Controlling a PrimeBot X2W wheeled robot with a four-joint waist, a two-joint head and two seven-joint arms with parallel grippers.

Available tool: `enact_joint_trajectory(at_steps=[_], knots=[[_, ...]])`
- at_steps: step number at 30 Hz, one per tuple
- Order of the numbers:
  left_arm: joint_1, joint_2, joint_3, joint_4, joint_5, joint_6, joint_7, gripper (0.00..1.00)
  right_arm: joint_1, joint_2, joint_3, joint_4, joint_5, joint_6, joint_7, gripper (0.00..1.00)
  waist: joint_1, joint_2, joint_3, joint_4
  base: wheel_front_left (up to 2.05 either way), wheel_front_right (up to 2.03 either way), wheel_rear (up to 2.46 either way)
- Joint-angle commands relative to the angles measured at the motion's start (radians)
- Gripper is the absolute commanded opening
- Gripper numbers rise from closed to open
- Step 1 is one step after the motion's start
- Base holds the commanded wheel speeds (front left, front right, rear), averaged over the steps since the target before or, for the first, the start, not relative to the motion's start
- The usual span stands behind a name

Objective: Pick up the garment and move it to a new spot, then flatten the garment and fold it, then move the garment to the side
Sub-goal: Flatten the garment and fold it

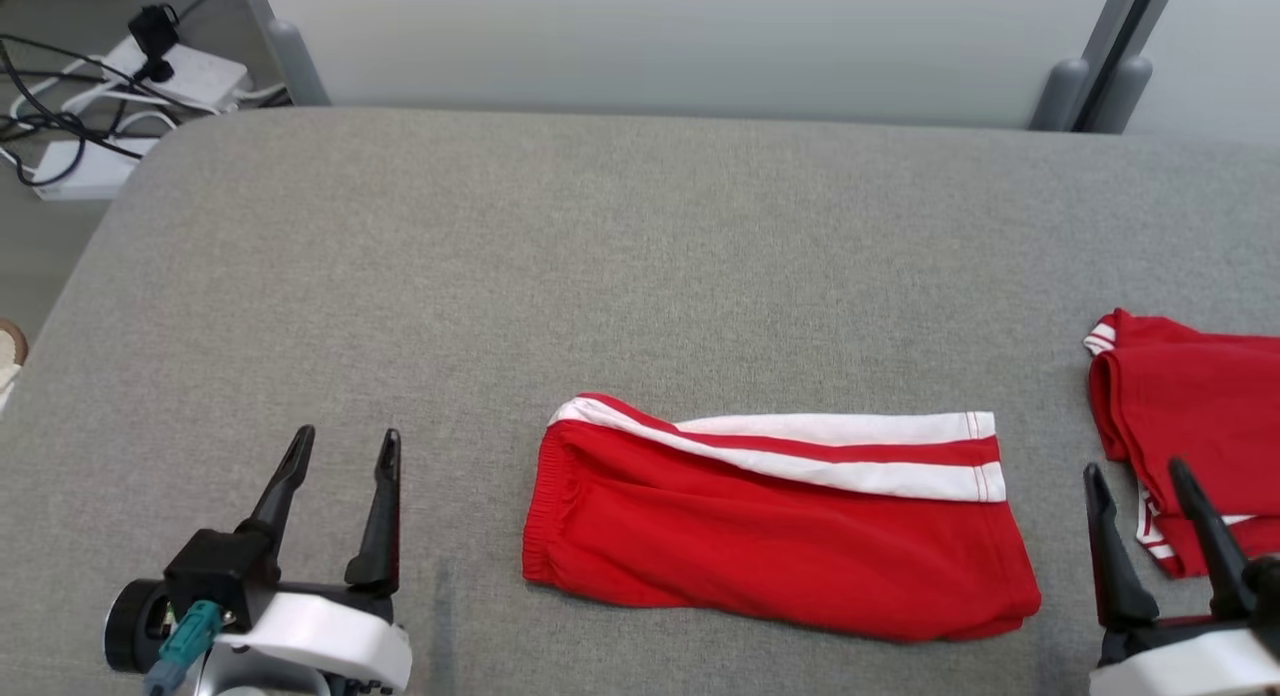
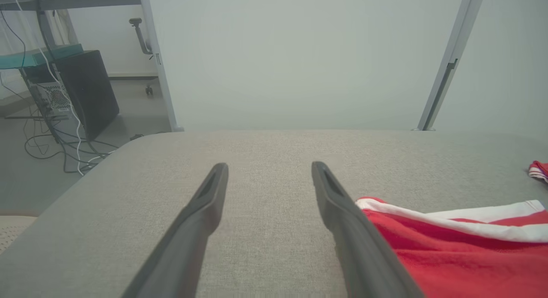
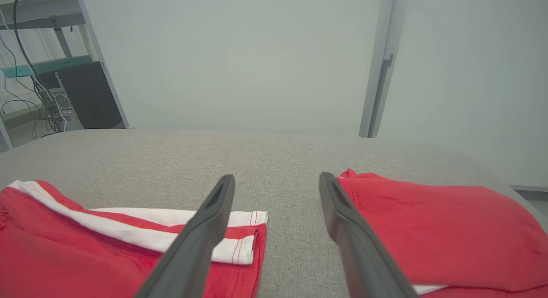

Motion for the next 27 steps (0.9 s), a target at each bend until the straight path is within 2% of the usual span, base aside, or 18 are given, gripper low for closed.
enact_joint_trajectory(at_steps=[1, 10, 27], knots=[[-0.017, 0.027, 0.056, -0.023, 0.004, -0.015, -0.013, 1.00, 0.004, -0.010, 0.011, -0.021, -0.013, 0.000, -0.013, 1.00, 0.0000, 0.0000, -0.020, 0.005, 0.00, 0.00, 0.00], [0.067, -0.001, 0.109, -0.015, 0.018, -0.058, -0.013, 1.00, 0.076, 0.015, 0.007, -0.005, -0.021, 0.000, -0.013, 1.00, 0.0000, 0.0000, -0.077, 0.007, 0.00, 0.00, 0.00], [0.096, -0.023, 0.126, -0.009, 0.044, -0.060, -0.012, 1.00, 0.070, 0.015, 0.010, 0.001, -0.009, 0.000, -0.013, 1.00, 0.0000, 0.0000, -0.081, 0.011, 0.00, 0.00, 0.00]])
